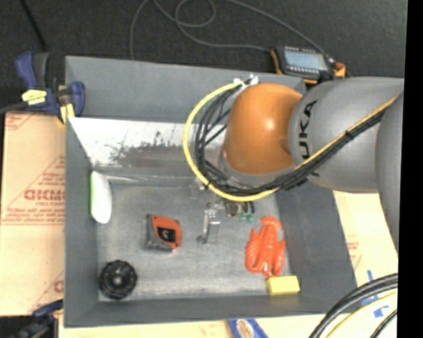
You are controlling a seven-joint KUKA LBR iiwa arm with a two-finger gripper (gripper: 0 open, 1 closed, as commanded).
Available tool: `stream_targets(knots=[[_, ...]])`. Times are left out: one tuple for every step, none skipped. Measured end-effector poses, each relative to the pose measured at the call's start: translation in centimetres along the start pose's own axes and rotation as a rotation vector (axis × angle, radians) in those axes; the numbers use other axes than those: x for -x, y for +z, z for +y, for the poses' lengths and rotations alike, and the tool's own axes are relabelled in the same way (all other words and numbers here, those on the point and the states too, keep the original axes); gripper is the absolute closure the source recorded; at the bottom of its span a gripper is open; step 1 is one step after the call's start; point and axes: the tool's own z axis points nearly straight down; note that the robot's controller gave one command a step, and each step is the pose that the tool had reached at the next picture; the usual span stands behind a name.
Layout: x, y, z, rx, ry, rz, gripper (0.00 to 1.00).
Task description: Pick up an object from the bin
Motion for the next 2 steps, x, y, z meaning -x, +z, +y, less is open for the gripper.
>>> stream_targets(knots=[[0.0, 1.7, 5.1, 0.001, -0.067, 0.004, 0.00], [0.7, 6.5, 5.3, 0.005, 0.006, -0.003, 0.00]])
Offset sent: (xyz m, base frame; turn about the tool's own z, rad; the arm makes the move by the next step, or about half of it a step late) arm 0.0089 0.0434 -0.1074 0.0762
